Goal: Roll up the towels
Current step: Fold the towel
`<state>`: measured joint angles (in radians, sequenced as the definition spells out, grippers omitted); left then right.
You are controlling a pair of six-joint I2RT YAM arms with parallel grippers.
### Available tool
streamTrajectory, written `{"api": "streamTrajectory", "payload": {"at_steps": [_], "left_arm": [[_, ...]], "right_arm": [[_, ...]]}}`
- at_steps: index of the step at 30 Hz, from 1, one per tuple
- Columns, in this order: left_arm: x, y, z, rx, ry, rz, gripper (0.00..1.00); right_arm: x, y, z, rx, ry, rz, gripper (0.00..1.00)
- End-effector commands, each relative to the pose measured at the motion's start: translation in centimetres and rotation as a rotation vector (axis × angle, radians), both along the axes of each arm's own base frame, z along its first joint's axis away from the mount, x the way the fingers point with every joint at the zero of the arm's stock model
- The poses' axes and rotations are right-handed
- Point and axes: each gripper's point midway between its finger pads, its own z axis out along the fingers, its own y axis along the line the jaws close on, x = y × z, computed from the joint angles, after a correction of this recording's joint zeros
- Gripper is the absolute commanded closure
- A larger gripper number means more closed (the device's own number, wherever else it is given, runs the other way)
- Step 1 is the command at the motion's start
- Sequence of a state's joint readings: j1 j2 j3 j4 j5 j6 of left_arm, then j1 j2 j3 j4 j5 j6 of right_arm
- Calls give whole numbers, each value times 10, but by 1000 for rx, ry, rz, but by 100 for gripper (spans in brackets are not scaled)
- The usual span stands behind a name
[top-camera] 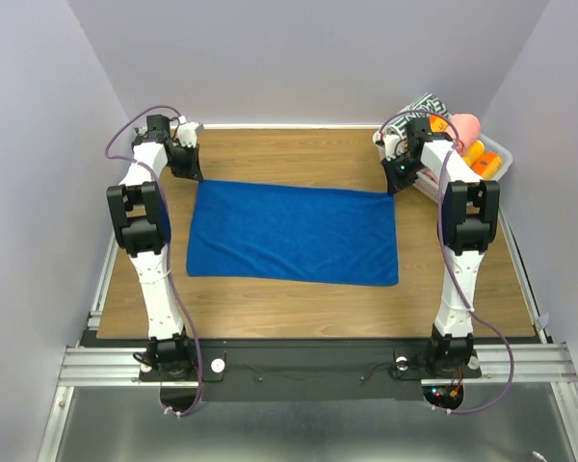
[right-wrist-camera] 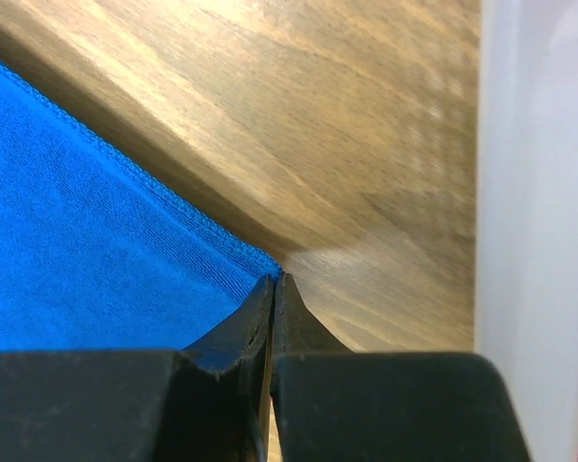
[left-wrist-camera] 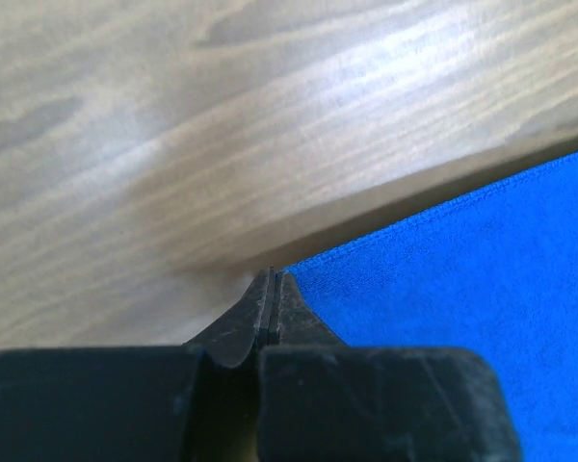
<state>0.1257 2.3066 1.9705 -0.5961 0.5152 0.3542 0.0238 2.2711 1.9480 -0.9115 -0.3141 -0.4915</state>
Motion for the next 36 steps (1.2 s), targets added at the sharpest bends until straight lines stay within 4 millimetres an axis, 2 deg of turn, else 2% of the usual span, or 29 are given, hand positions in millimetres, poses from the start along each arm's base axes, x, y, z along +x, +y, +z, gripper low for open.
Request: {"api": "streamTrajectory", "payload": {"at_steps": [1, 2, 8, 11, 12, 13, 19, 22, 25, 31, 36], "left_arm": [[9, 1, 32, -3, -60, -11, 100], [6, 0, 32, -4, -63, -18, 100], [-21, -6, 68, -5, -117, -70, 100], [-37, -8, 77, 17, -135, -107, 100], [-42, -8, 84, 22, -148, -116, 100], [-50, -9, 79, 25, -135, -135, 100], [-75, -11, 80, 34, -140, -172, 100], [-96, -10, 70, 38, -107, -197, 100], [-109, -8, 71, 52, -116, -230, 100], [-145, 2, 57, 52, -80, -245, 100], [-169, 5, 47, 57, -55, -278, 100]], "right_arm": [[17, -4, 35, 5, -100, -8, 99], [18, -5, 38, 7, -104, -10, 100], [11, 1, 59, 28, -137, 16, 99], [-2, 3, 66, 40, -138, 32, 99], [-10, 3, 61, 43, -118, 36, 99], [-13, 3, 68, 44, -131, 44, 99], [-35, 5, 68, 48, -112, 67, 99], [-48, 3, 71, 35, -112, 83, 99], [-63, 1, 73, 26, -106, 89, 99], [-95, -1, 67, 14, -77, 110, 99], [-112, 0, 65, 18, -63, 124, 99]]}}
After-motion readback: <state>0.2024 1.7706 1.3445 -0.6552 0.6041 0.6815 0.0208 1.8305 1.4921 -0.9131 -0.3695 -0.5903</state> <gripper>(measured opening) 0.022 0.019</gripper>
